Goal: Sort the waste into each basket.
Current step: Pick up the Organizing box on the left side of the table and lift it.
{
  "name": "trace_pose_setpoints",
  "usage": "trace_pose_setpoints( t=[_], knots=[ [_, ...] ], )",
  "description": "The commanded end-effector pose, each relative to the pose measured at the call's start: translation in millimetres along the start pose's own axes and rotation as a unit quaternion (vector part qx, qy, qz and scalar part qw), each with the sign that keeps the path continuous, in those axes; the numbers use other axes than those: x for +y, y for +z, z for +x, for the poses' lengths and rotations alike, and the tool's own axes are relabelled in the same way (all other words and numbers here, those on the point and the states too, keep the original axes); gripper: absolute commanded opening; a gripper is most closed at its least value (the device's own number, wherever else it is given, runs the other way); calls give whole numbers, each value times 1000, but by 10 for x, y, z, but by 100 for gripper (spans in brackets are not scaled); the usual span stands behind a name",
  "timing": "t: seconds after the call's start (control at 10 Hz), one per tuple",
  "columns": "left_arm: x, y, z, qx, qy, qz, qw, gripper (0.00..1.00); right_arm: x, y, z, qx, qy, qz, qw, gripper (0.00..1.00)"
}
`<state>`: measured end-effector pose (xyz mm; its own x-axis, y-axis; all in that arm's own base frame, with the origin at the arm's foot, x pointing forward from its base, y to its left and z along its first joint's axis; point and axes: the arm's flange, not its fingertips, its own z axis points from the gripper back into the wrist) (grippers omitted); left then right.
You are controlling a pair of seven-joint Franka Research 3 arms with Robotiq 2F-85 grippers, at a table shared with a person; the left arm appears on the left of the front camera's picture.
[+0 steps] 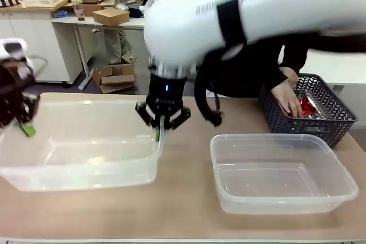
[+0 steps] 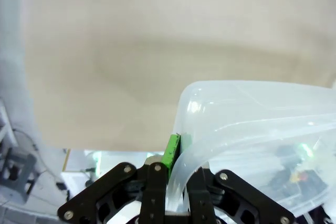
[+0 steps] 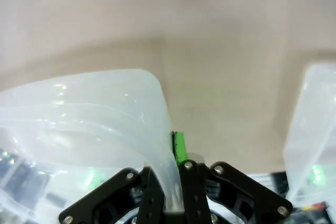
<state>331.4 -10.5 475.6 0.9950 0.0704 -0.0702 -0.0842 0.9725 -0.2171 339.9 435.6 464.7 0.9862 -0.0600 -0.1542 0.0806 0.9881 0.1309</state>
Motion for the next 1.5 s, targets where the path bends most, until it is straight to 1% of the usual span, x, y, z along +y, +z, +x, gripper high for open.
trace_pose_setpoints(
  t=[0.0, 0.1, 0.2, 0.3, 0.6, 0.7, 0.8, 0.9, 1.0, 1.1, 1.2, 1.3, 1.4],
  knots=[
    [-77, 720, 217, -20, 9, 4, 1000, 0, -422, 557, -36, 28, -31, -36, 998, 0],
    [-198, 947, 274, -14, 3, 2, 1000, 0, -453, 783, -29, 25, -30, -35, 999, 0],
    [-228, 1054, 259, 13, -5, -22, 1000, 0, -462, 827, 13, 1, -38, -28, 999, 0],
    [-364, 691, 2, -12, -21, -6, 1000, 0, -152, 714, -155, 3, -13, 8, 1000, 0],
    [-364, 691, 2, -12, -21, -6, 1000, 0, -152, 714, -155, 3, -13, 8, 1000, 0],
    [-434, 730, 66, 6, -27, -5, 1000, 5, -140, 800, -169, 5, -10, 5, 1000, 3],
    [-452, 691, 173, 6, -55, -63, 996, 5, -437, 919, -99, -12, -28, 22, 999, 3],
    [-642, 672, 373, -6, -70, -74, 995, 5, -735, 1085, 65, -40, -71, 13, 997, 3],
    [-860, 612, 565, -6, -82, -69, 994, 5, -944, 1157, 195, -39, -84, -7, 996, 3],
    [-1075, 538, 762, 2, -84, -79, 993, 5, -1119, 1164, 297, -30, -87, -28, 995, 3],
    [-1276, 468, 951, 23, -90, -82, 992, 5, -1286, 1109, 387, -26, -107, -51, 993, 3],
    [-1492, 376, 1129, 61, -104, -88, 989, 5, -1457, 996, 467, -17, -127, -65, 990, 3],
    [-1628, 278, 1219, 96, -115, -81, 985, 5, -1594, 911, 497, -24, -141, -56, 988, 3]
  ],
)
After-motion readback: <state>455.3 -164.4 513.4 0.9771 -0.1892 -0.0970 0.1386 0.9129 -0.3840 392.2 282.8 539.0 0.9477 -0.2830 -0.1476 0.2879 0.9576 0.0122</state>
